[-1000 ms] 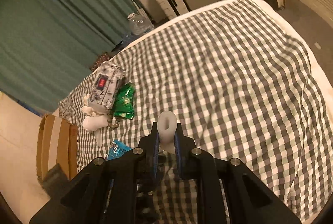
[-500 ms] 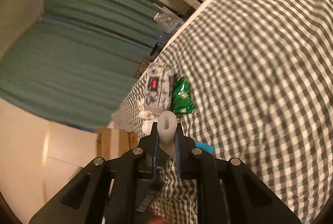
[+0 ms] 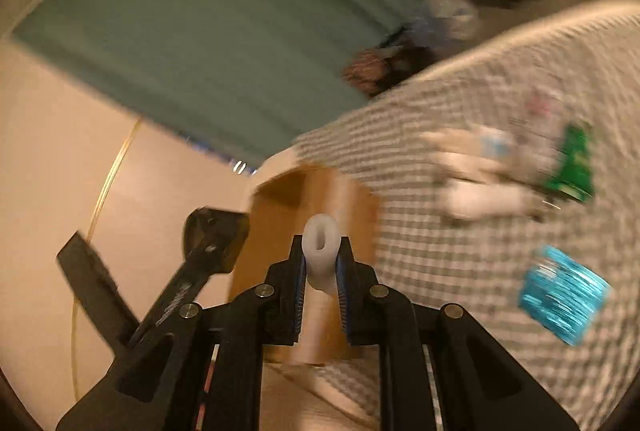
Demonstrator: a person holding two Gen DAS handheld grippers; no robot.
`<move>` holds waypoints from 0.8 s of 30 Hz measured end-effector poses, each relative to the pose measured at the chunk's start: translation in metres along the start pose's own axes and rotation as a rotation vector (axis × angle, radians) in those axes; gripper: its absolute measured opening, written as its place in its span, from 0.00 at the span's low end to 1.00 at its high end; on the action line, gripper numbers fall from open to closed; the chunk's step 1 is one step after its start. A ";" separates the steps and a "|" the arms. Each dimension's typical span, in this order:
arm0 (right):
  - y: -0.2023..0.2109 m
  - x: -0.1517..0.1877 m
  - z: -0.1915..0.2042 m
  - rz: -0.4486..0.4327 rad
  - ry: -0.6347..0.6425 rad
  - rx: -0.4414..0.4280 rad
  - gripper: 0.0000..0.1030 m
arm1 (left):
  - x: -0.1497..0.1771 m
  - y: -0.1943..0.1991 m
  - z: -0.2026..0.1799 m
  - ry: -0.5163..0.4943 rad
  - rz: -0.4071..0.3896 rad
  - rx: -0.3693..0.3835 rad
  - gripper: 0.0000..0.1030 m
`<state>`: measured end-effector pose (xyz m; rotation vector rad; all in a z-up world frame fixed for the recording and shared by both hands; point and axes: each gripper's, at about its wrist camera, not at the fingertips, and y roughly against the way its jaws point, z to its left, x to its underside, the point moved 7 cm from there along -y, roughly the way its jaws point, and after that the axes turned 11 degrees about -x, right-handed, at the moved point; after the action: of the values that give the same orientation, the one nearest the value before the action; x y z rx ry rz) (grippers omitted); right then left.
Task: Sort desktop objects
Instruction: 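Drop the black cup and white bottle into the cardboard box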
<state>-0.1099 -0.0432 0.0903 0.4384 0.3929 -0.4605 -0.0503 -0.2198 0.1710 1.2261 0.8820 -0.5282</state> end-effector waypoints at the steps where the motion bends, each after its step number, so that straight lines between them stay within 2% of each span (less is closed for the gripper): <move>1: -0.015 -0.003 0.017 0.015 0.038 -0.011 0.15 | -0.002 -0.006 0.013 0.003 0.003 -0.029 0.68; 4: -0.064 -0.010 0.062 0.063 0.081 -0.082 0.16 | 0.005 -0.033 0.059 -0.003 0.060 -0.108 0.68; 9: -0.133 -0.009 0.092 0.126 0.106 -0.103 0.16 | 0.040 -0.068 0.098 0.014 0.144 -0.139 0.69; 10: -0.142 -0.007 0.093 0.134 0.118 -0.081 0.17 | 0.047 -0.072 0.103 0.019 0.162 -0.139 0.71; 11: -0.147 -0.006 0.092 0.125 0.142 -0.034 0.20 | 0.055 -0.076 0.104 0.021 0.190 -0.126 0.82; 12: -0.149 -0.005 0.090 0.114 0.158 0.024 0.49 | 0.059 -0.078 0.106 0.019 0.209 -0.130 0.97; 13: -0.149 -0.004 0.086 0.106 0.154 0.064 0.70 | 0.063 -0.079 0.108 0.015 0.223 -0.147 1.00; 14: -0.146 -0.005 0.079 0.089 0.141 0.099 0.95 | 0.066 -0.076 0.107 0.012 0.226 -0.156 1.00; 17: -0.120 -0.010 0.064 0.047 0.154 0.122 0.95 | 0.073 -0.058 0.100 0.039 0.209 -0.139 1.00; 20: -0.075 -0.023 0.041 0.007 0.217 0.224 0.95 | 0.072 -0.034 0.082 0.081 0.162 -0.129 1.00; 22: -0.033 -0.033 0.019 -0.048 0.255 0.308 0.95 | 0.072 -0.018 0.062 0.094 0.124 -0.085 1.00; 24: 0.016 -0.038 -0.007 -0.101 0.262 0.402 0.95 | 0.071 -0.001 0.017 0.078 0.106 -0.024 1.00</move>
<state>-0.1348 -0.0139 0.1065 0.8775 0.5801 -0.5847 -0.0051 -0.2286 0.1142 1.2705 0.8811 -0.3862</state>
